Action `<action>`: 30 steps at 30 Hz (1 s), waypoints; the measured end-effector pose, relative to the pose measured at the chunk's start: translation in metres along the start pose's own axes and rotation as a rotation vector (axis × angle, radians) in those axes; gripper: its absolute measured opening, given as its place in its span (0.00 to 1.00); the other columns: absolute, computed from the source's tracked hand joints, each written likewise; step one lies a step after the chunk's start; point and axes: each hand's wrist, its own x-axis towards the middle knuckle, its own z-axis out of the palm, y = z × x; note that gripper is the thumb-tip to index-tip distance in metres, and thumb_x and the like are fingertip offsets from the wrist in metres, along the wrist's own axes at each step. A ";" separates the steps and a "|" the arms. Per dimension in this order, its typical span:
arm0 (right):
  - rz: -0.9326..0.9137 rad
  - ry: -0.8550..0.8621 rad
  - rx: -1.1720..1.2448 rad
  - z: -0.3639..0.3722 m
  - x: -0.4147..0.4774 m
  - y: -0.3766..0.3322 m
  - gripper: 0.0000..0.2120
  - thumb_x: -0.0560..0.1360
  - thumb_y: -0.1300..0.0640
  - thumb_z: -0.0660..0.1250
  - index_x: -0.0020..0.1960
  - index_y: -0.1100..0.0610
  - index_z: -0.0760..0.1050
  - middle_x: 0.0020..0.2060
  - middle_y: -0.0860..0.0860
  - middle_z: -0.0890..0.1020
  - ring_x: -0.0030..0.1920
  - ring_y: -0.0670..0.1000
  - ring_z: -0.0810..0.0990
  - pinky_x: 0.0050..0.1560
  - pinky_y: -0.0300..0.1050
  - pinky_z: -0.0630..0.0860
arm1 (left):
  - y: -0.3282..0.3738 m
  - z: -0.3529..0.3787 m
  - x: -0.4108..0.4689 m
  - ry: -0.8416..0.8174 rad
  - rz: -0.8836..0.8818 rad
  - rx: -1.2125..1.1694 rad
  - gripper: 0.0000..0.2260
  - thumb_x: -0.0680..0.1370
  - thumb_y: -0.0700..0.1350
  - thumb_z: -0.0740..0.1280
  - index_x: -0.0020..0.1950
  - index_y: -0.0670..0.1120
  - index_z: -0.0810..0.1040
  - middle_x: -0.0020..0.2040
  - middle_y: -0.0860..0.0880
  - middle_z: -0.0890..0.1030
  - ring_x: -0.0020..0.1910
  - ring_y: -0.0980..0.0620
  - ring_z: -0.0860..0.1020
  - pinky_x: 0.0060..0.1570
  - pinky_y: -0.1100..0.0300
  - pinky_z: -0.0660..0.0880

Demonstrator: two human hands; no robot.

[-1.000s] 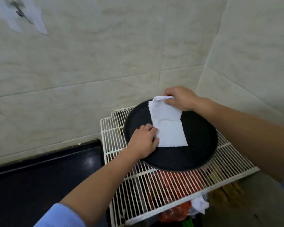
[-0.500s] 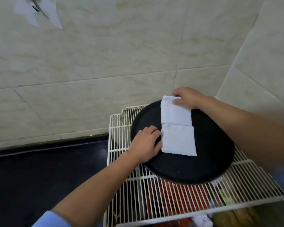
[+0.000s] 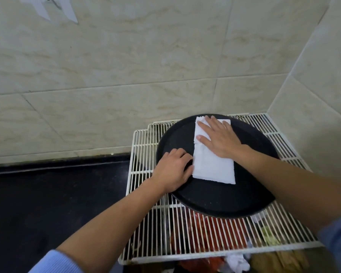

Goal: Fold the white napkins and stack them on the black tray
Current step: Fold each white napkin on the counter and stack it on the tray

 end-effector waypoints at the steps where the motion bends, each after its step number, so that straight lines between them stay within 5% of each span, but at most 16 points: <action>1: -0.006 -0.015 -0.006 -0.001 0.001 0.000 0.29 0.81 0.37 0.44 0.79 0.45 0.45 0.79 0.50 0.46 0.78 0.51 0.43 0.75 0.56 0.44 | 0.001 -0.001 -0.001 0.001 -0.009 -0.001 0.16 0.79 0.52 0.59 0.62 0.47 0.75 0.59 0.49 0.75 0.55 0.48 0.73 0.55 0.53 0.70; 4: 0.003 -0.040 -0.025 -0.009 0.002 -0.003 0.30 0.80 0.36 0.43 0.79 0.45 0.49 0.79 0.51 0.49 0.78 0.53 0.46 0.75 0.57 0.47 | -0.002 -0.012 -0.009 0.023 -0.042 -0.008 0.16 0.79 0.51 0.61 0.64 0.47 0.75 0.60 0.49 0.75 0.56 0.48 0.73 0.57 0.52 0.71; 7: 0.047 0.116 0.012 -0.031 0.004 -0.020 0.29 0.79 0.35 0.47 0.74 0.48 0.64 0.76 0.53 0.60 0.75 0.55 0.56 0.71 0.58 0.55 | -0.018 -0.037 -0.027 0.104 -0.092 -0.001 0.15 0.78 0.49 0.64 0.62 0.45 0.75 0.58 0.47 0.76 0.56 0.47 0.74 0.57 0.51 0.72; 11: -0.141 0.261 -0.027 -0.062 0.015 -0.091 0.22 0.79 0.40 0.55 0.63 0.53 0.75 0.63 0.54 0.75 0.64 0.57 0.71 0.61 0.53 0.66 | -0.057 -0.077 -0.074 0.136 -0.292 0.067 0.14 0.78 0.49 0.64 0.61 0.45 0.77 0.55 0.45 0.78 0.53 0.43 0.76 0.50 0.50 0.73; 20: -0.619 0.146 0.049 -0.037 -0.004 -0.371 0.14 0.77 0.47 0.60 0.57 0.52 0.77 0.54 0.56 0.81 0.55 0.60 0.79 0.54 0.52 0.76 | -0.153 -0.160 -0.304 0.107 -0.779 0.263 0.09 0.77 0.50 0.61 0.52 0.49 0.77 0.51 0.49 0.80 0.51 0.44 0.78 0.42 0.55 0.71; 30: -0.923 0.095 0.064 0.004 -0.081 -0.697 0.13 0.78 0.45 0.59 0.56 0.49 0.75 0.51 0.50 0.81 0.51 0.56 0.79 0.45 0.49 0.73 | -0.235 -0.237 -0.607 0.092 -1.083 0.372 0.08 0.77 0.49 0.60 0.50 0.49 0.76 0.50 0.48 0.80 0.50 0.44 0.77 0.43 0.54 0.73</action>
